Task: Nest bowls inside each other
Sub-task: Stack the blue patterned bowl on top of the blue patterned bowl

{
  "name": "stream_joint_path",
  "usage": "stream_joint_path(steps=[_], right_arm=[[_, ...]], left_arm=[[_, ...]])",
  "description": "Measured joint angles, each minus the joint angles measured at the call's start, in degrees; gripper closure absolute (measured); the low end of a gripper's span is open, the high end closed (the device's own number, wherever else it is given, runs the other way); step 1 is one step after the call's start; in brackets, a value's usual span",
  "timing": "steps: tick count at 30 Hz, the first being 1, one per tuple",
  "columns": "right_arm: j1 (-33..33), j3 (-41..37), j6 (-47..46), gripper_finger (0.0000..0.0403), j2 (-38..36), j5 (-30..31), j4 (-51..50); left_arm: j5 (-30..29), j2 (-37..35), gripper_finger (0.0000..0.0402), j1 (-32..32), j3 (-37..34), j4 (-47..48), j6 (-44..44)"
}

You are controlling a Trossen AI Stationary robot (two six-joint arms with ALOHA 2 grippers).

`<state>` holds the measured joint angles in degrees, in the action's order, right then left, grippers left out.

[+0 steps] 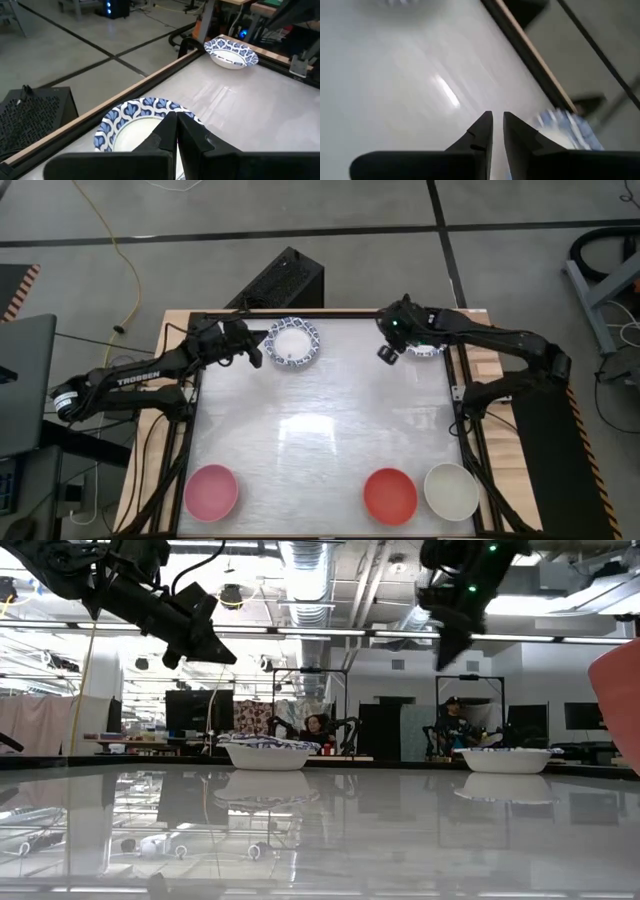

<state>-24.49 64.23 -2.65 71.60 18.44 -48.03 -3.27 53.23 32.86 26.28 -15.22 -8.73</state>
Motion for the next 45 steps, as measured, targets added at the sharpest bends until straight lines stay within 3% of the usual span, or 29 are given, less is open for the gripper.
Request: stream_joint_path(steps=[3, 10, 19, 24, 45], right_arm=[[0.7, 0.0, -2.8, 0.0335, -0.5, 3.0, -5.9], [0.8, 0.0, -11.6, 0.0316, 0.7, 2.9, -16.6], [0.8, -5.3, -17.1, 0.0196, 0.8, 2.7, -16.9], [0.9, -9.9, -17.2, 0.0148, 0.9, 6.1, -12.6], [-2.0, -20.9, -11.6, 0.0143, 0.9, 7.3, 3.2]], left_arm=[[0.0, 0.0, 0.0402, 0.0, 0.0, 0.1, 0.0], [0.6, 0.0, 0.0401, 0.0, 0.0, 1.6, 1.1], [2.5, 0.0, 0.0401, 0.0, 0.0, 2.6, 1.1], [2.6, 0.0, 0.0401, 0.0, 0.0, 2.7, 1.4], [1.4, 0.0, 0.0378, 0.0, 0.0, 6.1, 1.4]])
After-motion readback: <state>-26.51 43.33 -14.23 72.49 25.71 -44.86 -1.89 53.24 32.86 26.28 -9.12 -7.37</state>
